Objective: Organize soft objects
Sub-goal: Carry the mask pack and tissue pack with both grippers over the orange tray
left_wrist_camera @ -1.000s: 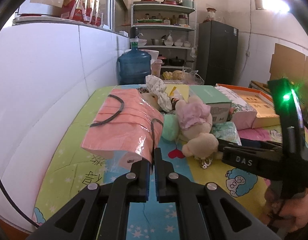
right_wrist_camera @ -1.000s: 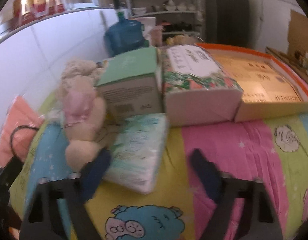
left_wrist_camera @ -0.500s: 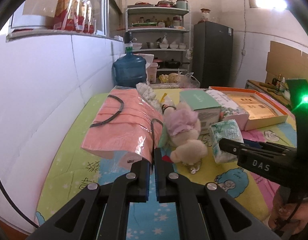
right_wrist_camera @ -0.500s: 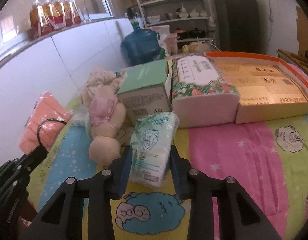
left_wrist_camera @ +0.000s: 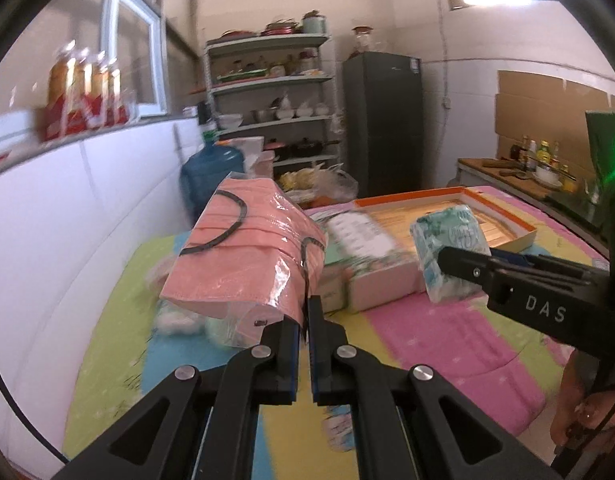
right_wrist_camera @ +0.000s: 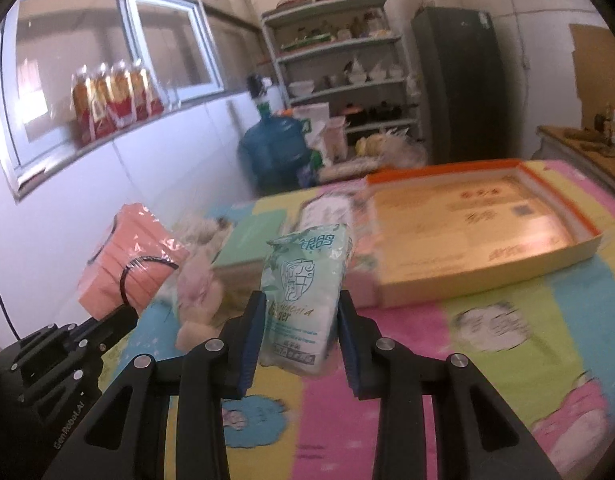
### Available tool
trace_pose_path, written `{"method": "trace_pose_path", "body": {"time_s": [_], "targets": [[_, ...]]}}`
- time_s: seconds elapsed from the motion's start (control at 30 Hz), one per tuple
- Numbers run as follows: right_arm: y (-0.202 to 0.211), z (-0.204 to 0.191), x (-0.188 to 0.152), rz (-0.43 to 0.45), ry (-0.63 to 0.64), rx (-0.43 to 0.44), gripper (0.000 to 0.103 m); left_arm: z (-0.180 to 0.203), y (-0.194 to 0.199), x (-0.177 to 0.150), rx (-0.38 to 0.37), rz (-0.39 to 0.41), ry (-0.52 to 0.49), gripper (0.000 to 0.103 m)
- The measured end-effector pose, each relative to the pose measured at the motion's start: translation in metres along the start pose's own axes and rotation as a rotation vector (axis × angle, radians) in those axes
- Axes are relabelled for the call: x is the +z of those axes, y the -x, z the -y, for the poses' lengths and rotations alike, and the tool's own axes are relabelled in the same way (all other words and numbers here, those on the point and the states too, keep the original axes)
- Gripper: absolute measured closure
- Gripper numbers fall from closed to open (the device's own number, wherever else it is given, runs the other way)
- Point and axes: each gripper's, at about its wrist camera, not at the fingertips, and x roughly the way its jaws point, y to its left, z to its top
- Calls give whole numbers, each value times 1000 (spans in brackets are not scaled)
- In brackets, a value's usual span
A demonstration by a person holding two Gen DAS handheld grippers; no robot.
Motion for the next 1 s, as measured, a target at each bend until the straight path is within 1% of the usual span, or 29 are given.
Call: {"method": "trace_pose_path", "body": {"time_s": [0.27,0.4,0.53,0.67,0.83,1.0], "targets": [[37,65,24,77,-14,-67,67,65,-15,28,-77,19,-39,99],[52,100,36,107,-9,-111,67,95,-28,40,-120,10,-43,99],[59,130,46,122,-3,-142,67,122,-45,50,-144,-10,-45,99],[56,164,59,118,-14,-149,67,148,-65,60,-165,-28,-46,99],[43,197,76,106,-26,-155,67,173,-93,70,-181,-46,-35,99],[17,229,88,52,-56,-123,67,181,-123,75,-218,-82,13,99]]}}
